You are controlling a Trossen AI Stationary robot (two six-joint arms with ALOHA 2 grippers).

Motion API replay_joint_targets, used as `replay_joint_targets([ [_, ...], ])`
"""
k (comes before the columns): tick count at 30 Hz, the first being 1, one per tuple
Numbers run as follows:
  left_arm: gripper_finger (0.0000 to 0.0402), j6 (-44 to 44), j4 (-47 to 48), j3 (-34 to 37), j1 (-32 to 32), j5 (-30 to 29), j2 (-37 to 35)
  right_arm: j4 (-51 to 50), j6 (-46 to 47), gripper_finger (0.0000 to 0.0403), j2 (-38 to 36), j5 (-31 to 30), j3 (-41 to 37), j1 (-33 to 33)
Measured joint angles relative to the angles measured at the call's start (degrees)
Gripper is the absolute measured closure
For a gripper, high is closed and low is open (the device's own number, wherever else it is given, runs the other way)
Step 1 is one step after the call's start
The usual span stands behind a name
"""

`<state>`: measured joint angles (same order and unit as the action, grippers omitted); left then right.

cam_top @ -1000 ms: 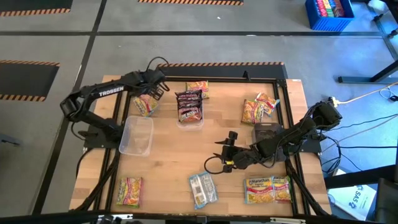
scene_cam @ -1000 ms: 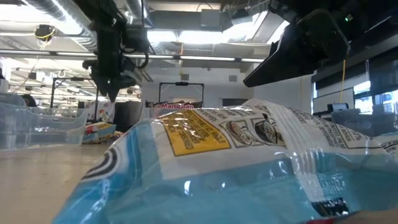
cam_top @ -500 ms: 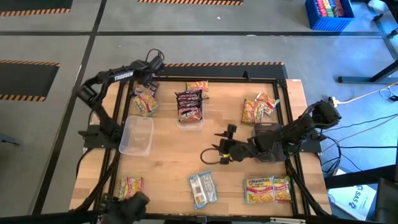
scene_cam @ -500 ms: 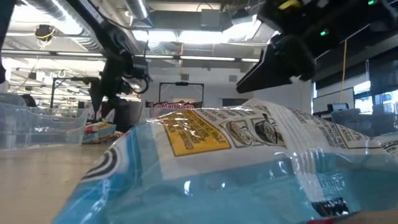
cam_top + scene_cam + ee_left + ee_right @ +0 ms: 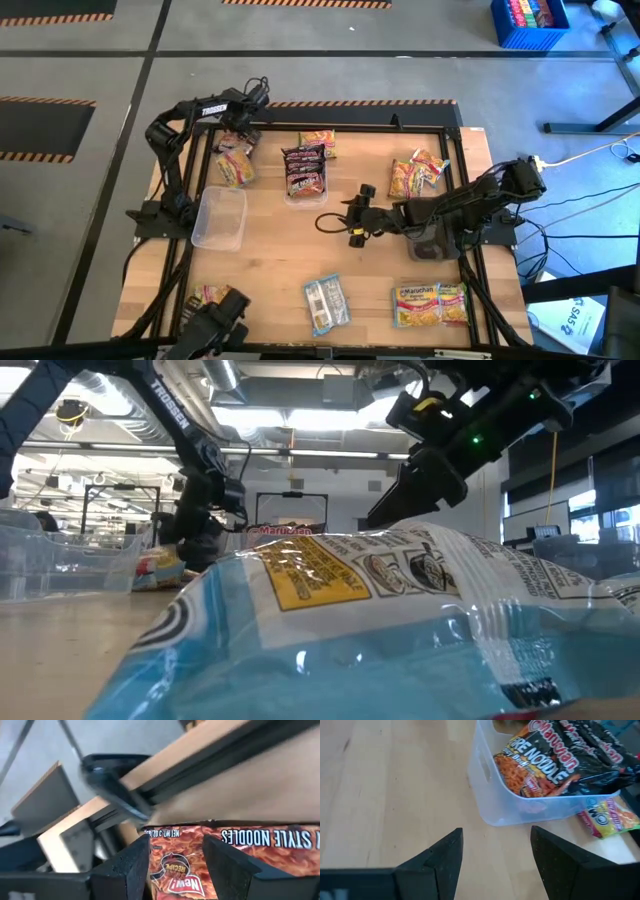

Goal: Sort Maruchan noodles
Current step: Put the black noodle pack into the right transparent bin

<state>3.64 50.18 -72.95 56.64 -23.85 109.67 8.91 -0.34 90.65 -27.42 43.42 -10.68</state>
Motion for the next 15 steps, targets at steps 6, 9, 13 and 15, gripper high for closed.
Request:
replay_joint_targets([
  [6,0.0221,-2.4,-0.5,0.1,-4.3,2.4,-0.8,0.0,0.4,0.0187,0.0,0.1,0.0,-0.2],
  [9,0.0221,-3.0,0.1,0.1,-6.8,3.3,-1.2,-0.2,1.4,0.0187,0.0,0.1,0.0,-0.2],
  [13,0.0221,-5.8,0.3,0.1,-10.4,6.3,-1.4,-1.1,1.5,0.0187,0.0,0.1,0.0,-0.2],
  [15,0.0221,-6.9,0.3,0.1,-12.2,7.9,-1.5,-1.4,1.6,0.0187,0.0,0.1,0.0,-0.2],
])
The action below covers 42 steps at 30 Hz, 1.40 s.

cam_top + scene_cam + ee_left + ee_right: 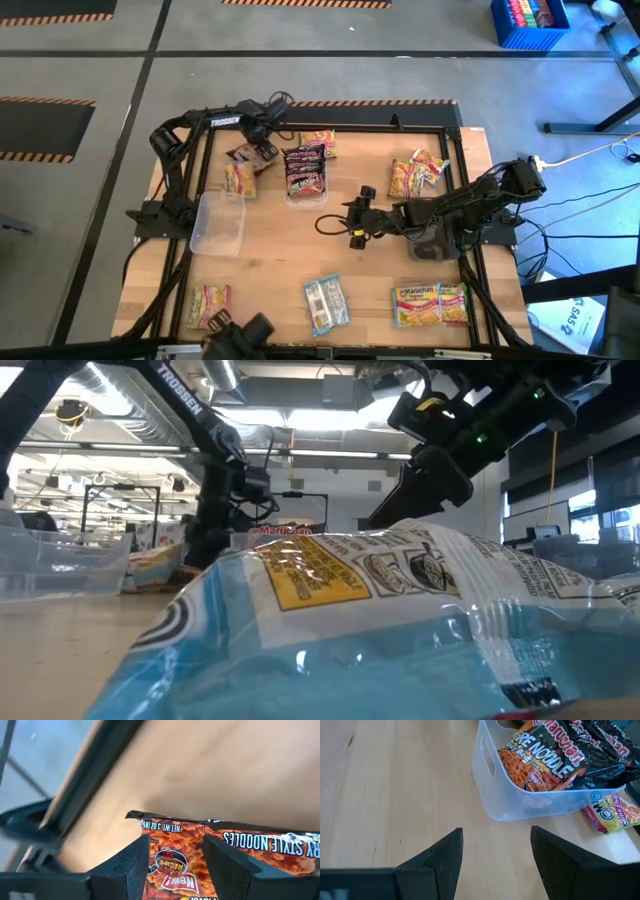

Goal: Sort Maruchan noodles
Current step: Put the black noodle pack into the right transparent bin

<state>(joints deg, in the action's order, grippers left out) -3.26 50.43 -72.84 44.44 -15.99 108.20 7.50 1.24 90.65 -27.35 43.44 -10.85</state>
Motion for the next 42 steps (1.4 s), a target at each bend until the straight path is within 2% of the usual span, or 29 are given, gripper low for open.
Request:
replay_joint_targets([
  [6,0.0221,-0.7,0.5,0.2,-4.2,1.6,-1.9,-1.3,1.3,0.0187,0.0,0.0,0.0,0.0],
  [14,0.0221,3.5,4.3,0.2,-9.1,2.5,-12.8,-3.6,1.9,0.0187,0.0,0.8,0.0,-0.1],
  [19,0.0221,6.1,6.5,0.8,-12.8,3.3,-16.7,-3.6,2.0,0.0187,0.0,2.6,0.0,0.0],
  [22,0.0221,6.1,7.1,2.6,-14.9,5.3,-17.4,-3.6,2.8,0.0187,0.0,2.6,0.0,-0.1],
  [26,0.0221,5.9,6.7,7.1,-17.3,4.6,-17.4,-3.8,3.0,0.0187,0.0,2.6,0.0,0.0],
  [32,0.0221,4.3,4.5,13.5,-19.5,-1.1,-17.4,-3.8,3.0,0.0187,0.0,2.6,0.0,0.0],
  [42,0.0221,1.2,-3.0,15.5,-22.3,-2.6,-17.4,-3.8,3.0,0.0187,0.0,2.6,0.0,0.0],
])
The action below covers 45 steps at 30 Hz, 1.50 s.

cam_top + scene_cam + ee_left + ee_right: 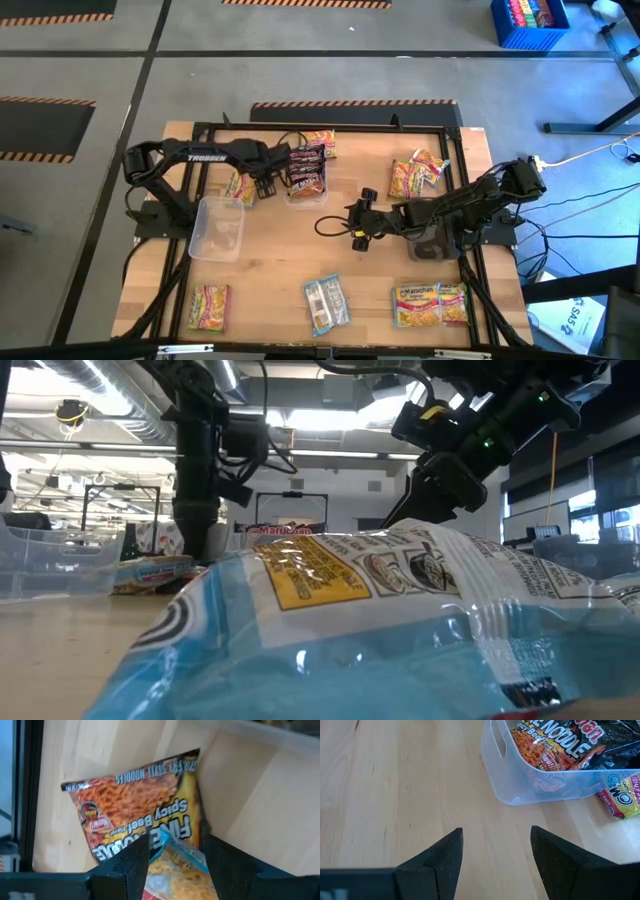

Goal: Sort Maruchan noodles
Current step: Put the black noodle pack into the right transparent bin

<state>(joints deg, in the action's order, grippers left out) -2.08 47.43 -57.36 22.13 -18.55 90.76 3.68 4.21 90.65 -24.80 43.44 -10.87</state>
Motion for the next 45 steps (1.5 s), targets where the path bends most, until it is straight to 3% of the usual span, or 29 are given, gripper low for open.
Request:
replay_joint_targets([
  [13,0.0220,-3.0,-0.4,5.6,0.7,-1.0,0.0,0.0,0.0,0.0187,0.0,0.0,0.0,0.0],
  [24,0.0220,-0.6,8.6,6.1,0.9,-8.9,0.0,0.1,0.0,0.0187,0.0,0.0,0.0,0.0],
  [31,0.0220,0.5,12.5,6.1,2.4,-9.6,0.0,0.1,0.0,0.0187,0.0,0.0,0.0,0.0],
  [38,0.0220,1.4,6.5,3.4,3.4,-9.3,0.0,0.1,0.0,0.0187,0.0,0.0,0.0,0.0],
  [45,0.0220,0.5,-3.7,2.4,9.1,-6.1,-0.3,0.1,0.0,0.0187,0.0,0.0,0.0,0.0],
])
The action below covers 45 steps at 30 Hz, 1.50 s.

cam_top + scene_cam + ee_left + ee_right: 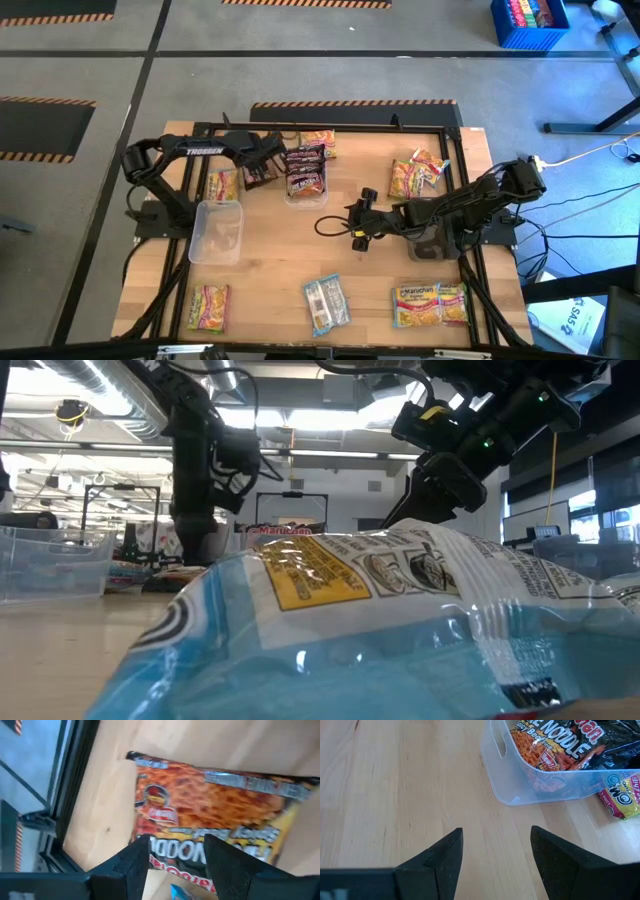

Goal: Sort Maruchan noodles
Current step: Put the black noodle pack into the right transparent bin

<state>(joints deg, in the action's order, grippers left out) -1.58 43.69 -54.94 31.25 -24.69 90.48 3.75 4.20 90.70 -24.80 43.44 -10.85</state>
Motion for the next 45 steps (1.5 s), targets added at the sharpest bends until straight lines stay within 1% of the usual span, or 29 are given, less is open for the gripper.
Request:
replay_joint_targets([
  [3,0.0220,1.4,-0.2,0.1,2.4,1.4,0.6,-0.5,0.0,0.0187,0.0,0.0,0.0,0.0],
  [5,0.0220,2.1,-0.4,0.4,2.8,4.0,0.5,-0.6,0.0,0.0187,0.3,0.0,0.0,0.0],
  [8,0.0220,2.6,-0.7,1.6,1.5,8.4,0.5,-0.9,0.0,0.0187,0.5,0.0,0.0,0.0],
  [9,0.0220,2.7,-1.2,2.1,0.9,9.1,0.5,-0.5,0.0,0.0187,0.8,0.0,0.0,0.0],
  [11,0.0221,3.3,-1.8,3.0,-0.8,8.8,0.4,-1.1,0.0,0.0187,1.0,0.0,-0.1,0.0],
  [20,0.0221,7.7,-1.0,4.1,-10.7,7.9,0.3,-0.7,0.3,0.0187,1.2,0.0,0.0,0.0],
  [29,0.0221,19.9,-0.6,4.2,-20.2,7.7,0.4,-0.8,0.4,0.0187,1.2,0.0,0.0,0.0],
  [34,0.0221,25.3,2.4,4.2,-25.4,7.9,0.5,-0.9,0.4,0.0187,1.2,0.0,0.0,0.0],
  [36,0.0221,26.8,3.3,4.2,-27.7,7.9,0.5,-0.9,0.4,0.0187,1.2,0.0,0.0,0.0],
  [41,0.0221,27.2,3.2,4.3,-33.5,8.1,0.5,-0.9,1.5,0.0187,1.2,0.0,0.0,0.0],
  [45,0.0221,31.5,2.1,4.3,-38.7,8.0,0.5,-0.6,3.0,0.0187,1.2,0.1,0.0,0.0],
])
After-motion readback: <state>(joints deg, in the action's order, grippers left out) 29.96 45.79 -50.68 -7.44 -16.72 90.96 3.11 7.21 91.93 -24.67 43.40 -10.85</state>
